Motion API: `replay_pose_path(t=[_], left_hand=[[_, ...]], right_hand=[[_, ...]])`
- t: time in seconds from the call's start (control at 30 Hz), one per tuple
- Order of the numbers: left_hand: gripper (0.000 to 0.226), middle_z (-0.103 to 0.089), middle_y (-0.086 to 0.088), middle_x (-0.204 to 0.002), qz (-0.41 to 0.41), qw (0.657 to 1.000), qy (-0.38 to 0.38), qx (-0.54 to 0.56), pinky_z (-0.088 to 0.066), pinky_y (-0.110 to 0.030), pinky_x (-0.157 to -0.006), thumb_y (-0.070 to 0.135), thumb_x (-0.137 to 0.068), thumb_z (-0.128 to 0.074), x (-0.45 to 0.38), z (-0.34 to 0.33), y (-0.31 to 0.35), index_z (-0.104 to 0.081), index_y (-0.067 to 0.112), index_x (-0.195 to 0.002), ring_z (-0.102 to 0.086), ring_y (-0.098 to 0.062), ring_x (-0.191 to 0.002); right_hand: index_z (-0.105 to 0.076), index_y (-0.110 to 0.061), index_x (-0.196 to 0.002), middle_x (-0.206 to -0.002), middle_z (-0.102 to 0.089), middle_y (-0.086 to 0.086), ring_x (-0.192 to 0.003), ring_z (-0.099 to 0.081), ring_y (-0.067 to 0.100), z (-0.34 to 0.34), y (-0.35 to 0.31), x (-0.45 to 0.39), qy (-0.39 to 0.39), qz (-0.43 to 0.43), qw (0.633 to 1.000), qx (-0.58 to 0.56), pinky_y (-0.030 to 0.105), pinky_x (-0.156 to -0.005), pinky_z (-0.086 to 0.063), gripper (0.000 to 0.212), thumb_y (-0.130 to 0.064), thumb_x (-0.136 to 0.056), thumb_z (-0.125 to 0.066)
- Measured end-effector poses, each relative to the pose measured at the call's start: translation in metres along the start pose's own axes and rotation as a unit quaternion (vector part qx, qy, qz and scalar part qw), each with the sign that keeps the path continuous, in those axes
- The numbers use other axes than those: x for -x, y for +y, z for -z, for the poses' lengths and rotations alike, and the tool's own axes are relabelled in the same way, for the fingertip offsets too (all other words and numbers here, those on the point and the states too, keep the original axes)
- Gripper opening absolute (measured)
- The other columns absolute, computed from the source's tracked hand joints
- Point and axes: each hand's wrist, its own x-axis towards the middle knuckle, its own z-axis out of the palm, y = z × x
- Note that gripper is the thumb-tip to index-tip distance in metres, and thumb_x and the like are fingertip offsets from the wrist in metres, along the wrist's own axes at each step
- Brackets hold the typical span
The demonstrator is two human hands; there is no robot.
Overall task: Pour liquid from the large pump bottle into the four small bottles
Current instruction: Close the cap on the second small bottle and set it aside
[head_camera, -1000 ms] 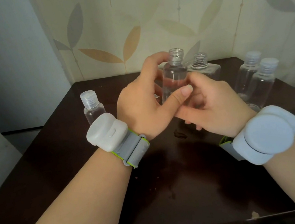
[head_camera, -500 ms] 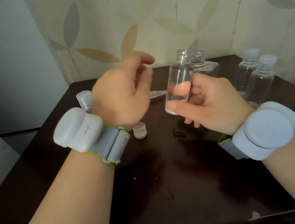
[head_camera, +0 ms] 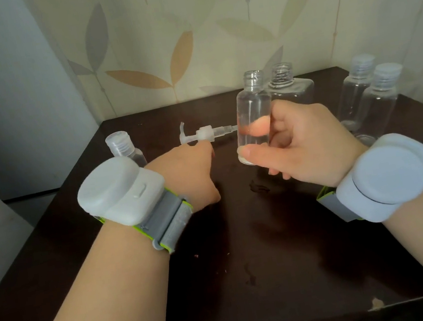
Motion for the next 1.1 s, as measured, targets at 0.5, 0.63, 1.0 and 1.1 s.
replay_pose_path(t=[0.5,0.63,1.0,1.1], left_hand=[[0.038,-0.056,0.013,-0.085,-0.131,0.858,0.314,0.385,-0.048,-0.025,-0.071,0.007,-0.083,-0.059,-0.006,0.0,0.007,-0.044,0.018,-0.116,-0.054,-0.009,-0.074],[0.033,-0.065,0.001,-0.085,-0.136,0.795,0.331,0.49,-0.051,-0.028,-0.073,0.007,-0.073,-0.073,-0.006,0.003,0.005,-0.05,0.027,-0.085,-0.058,-0.018,-0.072],[0.013,-0.06,0.005,-0.07,-0.224,0.792,0.366,0.434,-0.044,-0.02,-0.07,0.032,-0.084,-0.047,0.0,0.004,0.006,-0.056,0.037,-0.092,-0.056,-0.013,-0.068],[0.02,-0.052,0.01,-0.062,-0.199,0.797,0.398,0.408,-0.037,-0.011,-0.057,0.04,-0.077,-0.056,-0.002,0.004,0.003,-0.05,0.035,-0.095,-0.043,-0.002,-0.053]], right_hand=[[-0.058,-0.013,-0.084,-0.068,-0.066,0.002,-0.059,-0.062,0.017,-0.002,0.0,0.0,-0.016,-0.026,0.999,0.014,0.039,-0.065,-0.054,0.036,-0.038,-0.058,-0.059],[-0.058,-0.014,-0.085,-0.071,-0.066,0.003,-0.062,-0.063,0.019,0.0,-0.001,0.001,-0.02,-0.024,0.999,0.009,0.037,-0.062,-0.055,0.035,-0.037,-0.059,-0.059],[-0.057,-0.009,-0.08,-0.072,-0.066,0.005,-0.061,-0.057,0.011,-0.002,-0.001,0.003,-0.053,0.006,0.997,0.049,0.029,-0.071,-0.047,0.038,-0.037,-0.055,-0.061],[-0.053,-0.018,-0.071,-0.074,-0.066,0.002,-0.06,-0.052,0.001,-0.003,-0.002,0.004,-0.066,0.019,0.995,0.079,0.023,-0.062,-0.043,0.028,-0.039,-0.056,-0.06]])
